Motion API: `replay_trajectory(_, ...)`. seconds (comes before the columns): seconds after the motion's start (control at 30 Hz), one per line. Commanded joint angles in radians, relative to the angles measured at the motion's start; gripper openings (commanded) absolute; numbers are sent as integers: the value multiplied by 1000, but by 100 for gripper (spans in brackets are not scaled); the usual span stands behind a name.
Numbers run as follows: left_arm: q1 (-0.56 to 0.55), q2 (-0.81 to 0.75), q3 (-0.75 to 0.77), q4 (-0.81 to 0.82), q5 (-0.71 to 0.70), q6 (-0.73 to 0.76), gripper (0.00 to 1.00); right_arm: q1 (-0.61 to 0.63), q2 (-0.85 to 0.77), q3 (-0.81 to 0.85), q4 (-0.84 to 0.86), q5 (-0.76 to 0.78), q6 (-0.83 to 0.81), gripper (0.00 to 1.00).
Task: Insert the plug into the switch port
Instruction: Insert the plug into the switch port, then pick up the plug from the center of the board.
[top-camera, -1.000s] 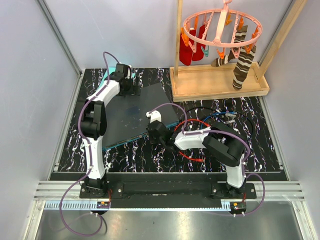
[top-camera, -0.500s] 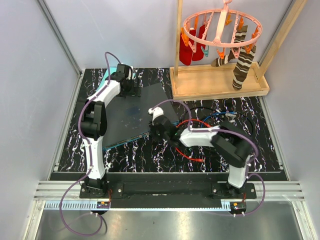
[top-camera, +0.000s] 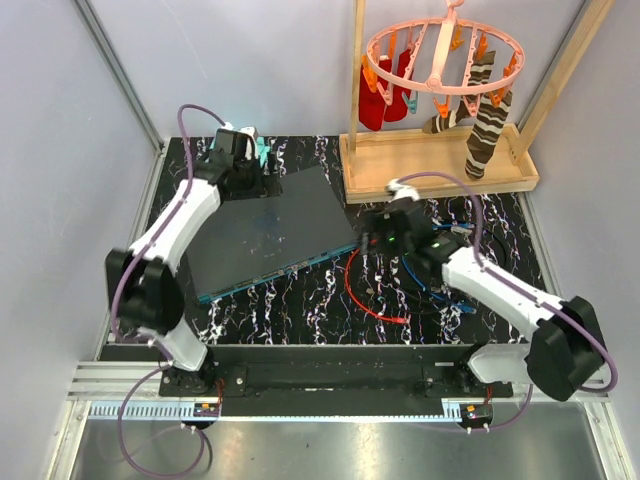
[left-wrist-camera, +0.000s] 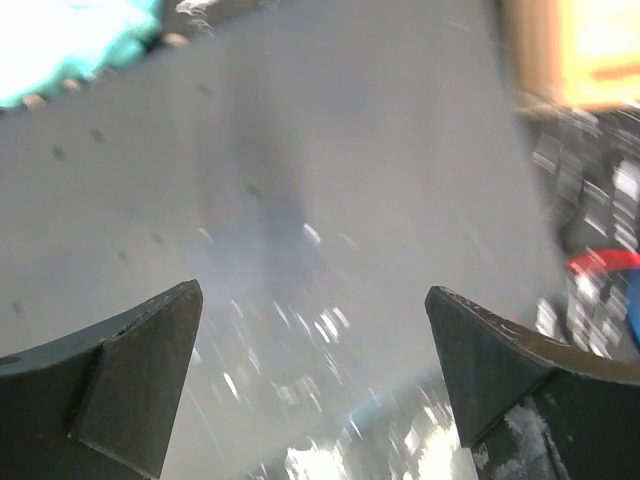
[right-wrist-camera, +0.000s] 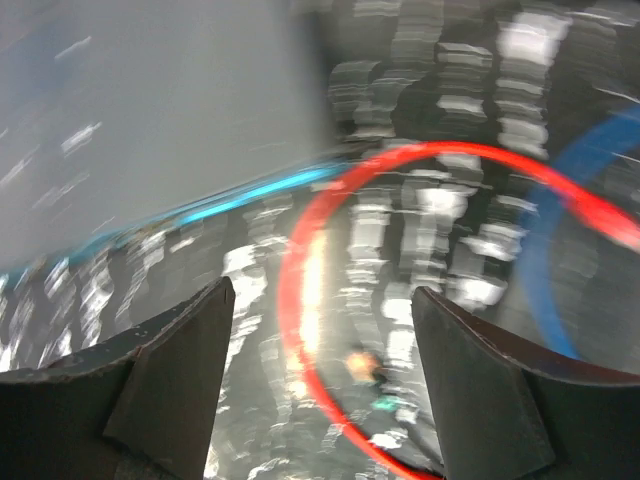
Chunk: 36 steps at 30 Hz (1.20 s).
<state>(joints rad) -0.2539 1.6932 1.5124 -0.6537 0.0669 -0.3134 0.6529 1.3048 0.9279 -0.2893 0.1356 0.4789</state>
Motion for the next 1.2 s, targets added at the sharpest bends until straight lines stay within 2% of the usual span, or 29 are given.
replay_trajectory(0.0,-57,-228,-167,35,33,-4,99,-214,-48,-31,-171,-30,90,81)
replay_trajectory(0.03,-61,-263,-197,42,27,0,99,-301,-45,-31,-171,-31,98,82)
replay_trajectory(0.23,-61,-527,-455,124,-39,14,99,-528,80,18,-131,59,87,82)
replay_trajectory(0.27,-61,-541,-475,156,-58,26,99,-582,105,31,-119,59,89,82)
replay_trajectory(0.37,-61,-553,-526,198,-64,52,99,-639,194,89,-96,100,96,79)
replay_trajectory(0.5,-61,-529,-518,177,-64,76,99,-680,301,137,-97,127,150,73)
replay_trajectory(0.53,-61,-524,-518,172,-111,85,99,-687,310,140,-96,137,171,71)
replay_trajectory(0.7,-61,-523,-514,161,-148,99,99,-710,369,161,-97,159,199,63)
replay_trajectory(1.17,-61,-472,-497,135,-153,102,99,-714,430,135,-99,121,202,39)
